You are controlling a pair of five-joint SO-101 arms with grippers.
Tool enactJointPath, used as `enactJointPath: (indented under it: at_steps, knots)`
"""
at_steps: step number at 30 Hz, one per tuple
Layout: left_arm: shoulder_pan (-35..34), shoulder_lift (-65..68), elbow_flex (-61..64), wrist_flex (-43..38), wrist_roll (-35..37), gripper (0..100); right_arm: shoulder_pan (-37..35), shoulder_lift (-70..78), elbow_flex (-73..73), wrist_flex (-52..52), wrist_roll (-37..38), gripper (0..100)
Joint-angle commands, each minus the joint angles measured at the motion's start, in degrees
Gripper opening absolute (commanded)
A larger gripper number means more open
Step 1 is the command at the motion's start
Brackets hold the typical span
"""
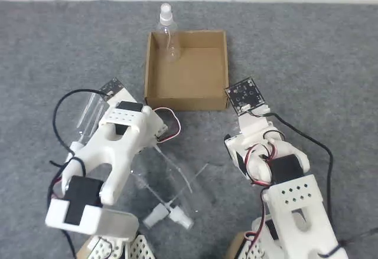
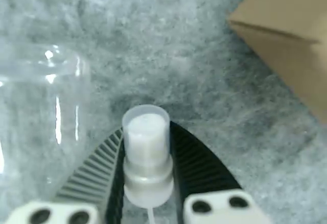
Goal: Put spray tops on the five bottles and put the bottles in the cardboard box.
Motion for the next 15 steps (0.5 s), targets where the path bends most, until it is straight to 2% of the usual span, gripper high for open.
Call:
enactJointPath:
  at_steps: [1, 6, 15]
  knots:
    - [-0.97, -4.84, -1.71, 1.05, 0.26, 1, 0.75, -2.33, -0.97, -1.1, -0.09, 9.2]
    - [-4.04, -12.84, 0.84, 1.05, 0.26, 1, 0.75, -2.33, -0.97, -1.1, -0.09, 9.2]
    - [-4.4, -26.64, 6.64, 1.05, 0.26, 1, 0.75, -2.33, -0.88, -1.1, -0.09, 9.2]
